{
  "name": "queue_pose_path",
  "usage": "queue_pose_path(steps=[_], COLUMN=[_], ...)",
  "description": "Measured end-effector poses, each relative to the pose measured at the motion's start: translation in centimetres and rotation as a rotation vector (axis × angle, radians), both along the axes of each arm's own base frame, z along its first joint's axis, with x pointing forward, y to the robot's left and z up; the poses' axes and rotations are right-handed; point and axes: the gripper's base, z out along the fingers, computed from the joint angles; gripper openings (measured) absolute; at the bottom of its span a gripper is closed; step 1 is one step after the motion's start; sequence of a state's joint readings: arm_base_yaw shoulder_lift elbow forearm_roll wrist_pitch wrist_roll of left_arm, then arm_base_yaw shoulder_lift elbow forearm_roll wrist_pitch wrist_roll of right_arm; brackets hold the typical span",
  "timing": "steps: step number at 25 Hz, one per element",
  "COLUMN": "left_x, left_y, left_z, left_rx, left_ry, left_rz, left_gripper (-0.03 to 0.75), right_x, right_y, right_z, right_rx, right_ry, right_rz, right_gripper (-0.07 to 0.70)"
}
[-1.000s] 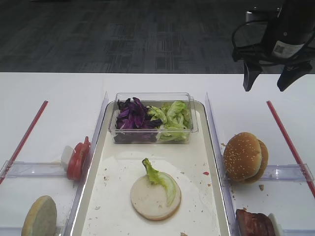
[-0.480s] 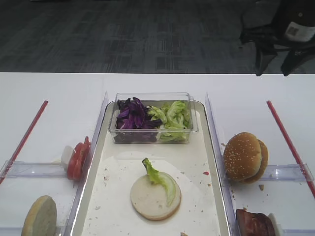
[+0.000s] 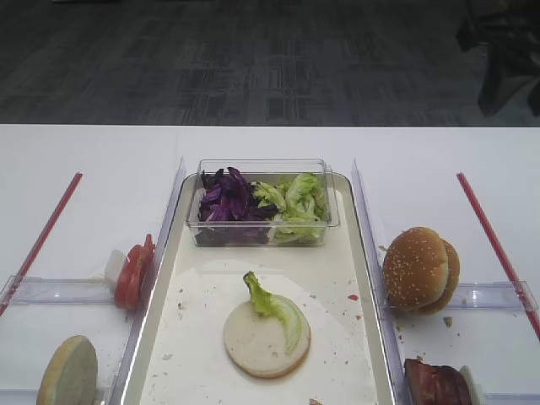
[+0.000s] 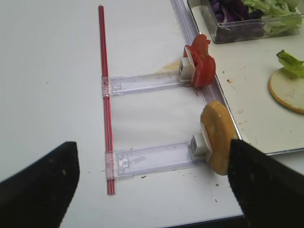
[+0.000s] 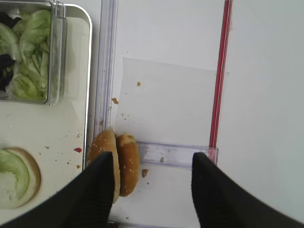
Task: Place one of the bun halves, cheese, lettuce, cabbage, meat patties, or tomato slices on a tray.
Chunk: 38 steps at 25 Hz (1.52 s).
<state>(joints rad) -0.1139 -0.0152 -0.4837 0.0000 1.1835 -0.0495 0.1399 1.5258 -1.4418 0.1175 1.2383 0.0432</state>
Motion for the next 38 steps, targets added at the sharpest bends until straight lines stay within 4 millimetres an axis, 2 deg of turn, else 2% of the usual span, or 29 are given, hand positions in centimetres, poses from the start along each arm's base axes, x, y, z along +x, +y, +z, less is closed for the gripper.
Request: queue_pose_path(steps=[17,30,38], left_x=[0.0,0.0,0.0], left_y=[0.0,0.0,0.0], left_z=[0.0,0.0,0.0], left_rx=[0.0,0.0,0.0], left_ry=[0.0,0.0,0.0], left_rz=[0.0,0.0,0.0], left_gripper=[0.598,0.598,0.598], right_x=[-14.3,-23.7,-28.2], right_y=[-2.0,-3.9,-4.9], right_z=[2.6,0.7,-0.8], right_rx=[0.054,-0.02,-0.04], right_ry=[-0.161,-0.354,-0.494], right_rz=[-0.074,-0.008,-0.024], right_gripper=[0.39,0.389,0.39])
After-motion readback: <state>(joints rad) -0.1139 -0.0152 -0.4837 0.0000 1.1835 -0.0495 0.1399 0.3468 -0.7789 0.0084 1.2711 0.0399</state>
